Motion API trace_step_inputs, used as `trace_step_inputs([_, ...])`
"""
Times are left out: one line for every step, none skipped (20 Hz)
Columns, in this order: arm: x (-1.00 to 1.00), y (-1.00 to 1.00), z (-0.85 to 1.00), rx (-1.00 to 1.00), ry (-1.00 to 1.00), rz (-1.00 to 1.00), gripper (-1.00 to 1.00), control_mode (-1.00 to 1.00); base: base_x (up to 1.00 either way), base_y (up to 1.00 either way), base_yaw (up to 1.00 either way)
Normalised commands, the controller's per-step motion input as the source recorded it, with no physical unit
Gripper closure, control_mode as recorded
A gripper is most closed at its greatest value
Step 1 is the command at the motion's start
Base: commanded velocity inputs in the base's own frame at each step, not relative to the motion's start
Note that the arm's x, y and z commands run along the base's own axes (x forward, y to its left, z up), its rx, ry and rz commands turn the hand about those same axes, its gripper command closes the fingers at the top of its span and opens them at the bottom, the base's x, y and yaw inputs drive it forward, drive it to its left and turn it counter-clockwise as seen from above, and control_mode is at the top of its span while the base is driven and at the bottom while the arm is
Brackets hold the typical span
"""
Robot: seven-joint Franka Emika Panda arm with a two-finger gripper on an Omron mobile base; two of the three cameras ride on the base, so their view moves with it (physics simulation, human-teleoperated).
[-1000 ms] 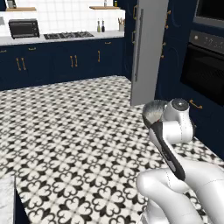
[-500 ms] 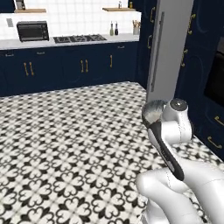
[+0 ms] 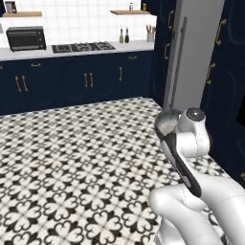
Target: Pick the chicken drumstick and tomato from their plates and place them in the bowl. Then put the bowl in the fridge.
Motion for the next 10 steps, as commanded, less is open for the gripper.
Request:
trace_step_inputs([0.0,0.0,0.0,0.0,0.0,0.0,1.0,1.0,1.0,0.0,0.03])
trace_step_inputs([0.0,0.0,0.0,0.0,0.0,0.0,1.0,1.0,1.0,0.0,0.0])
trace_step_inputs([0.0,0.0,0.0,0.0,0.0,0.0,1.0,1.0,1.0,0.0,0.0])
trace_step_inputs([0.0,0.0,0.0,0.0,0.0,0.0,1.0,1.0,1.0,0.0,0.0])
trace_step_inputs([0.0,0.0,0.0,0.0,0.0,0.0,1.0,1.0,1.0,0.0,0.0])
trace_step_inputs([0.0,0.0,0.0,0.0,0.0,0.0,1.0,1.0,1.0,0.0,0.0])
trace_step_inputs([0.0,0.0,0.0,0.0,0.0,0.0,1.0,1.0,1.0,0.0,0.0])
trace_step_inputs([0.0,0.0,0.0,0.0,0.0,0.0,1.0,1.0,1.0,0.0,0.0])
trace_step_inputs([0.0,0.0,0.0,0.0,0.0,0.0,1.0,1.0,1.0,0.0,0.0])
trace_step_inputs([0.0,0.0,0.0,0.0,0.0,0.0,1.0,1.0,1.0,0.0,0.0])
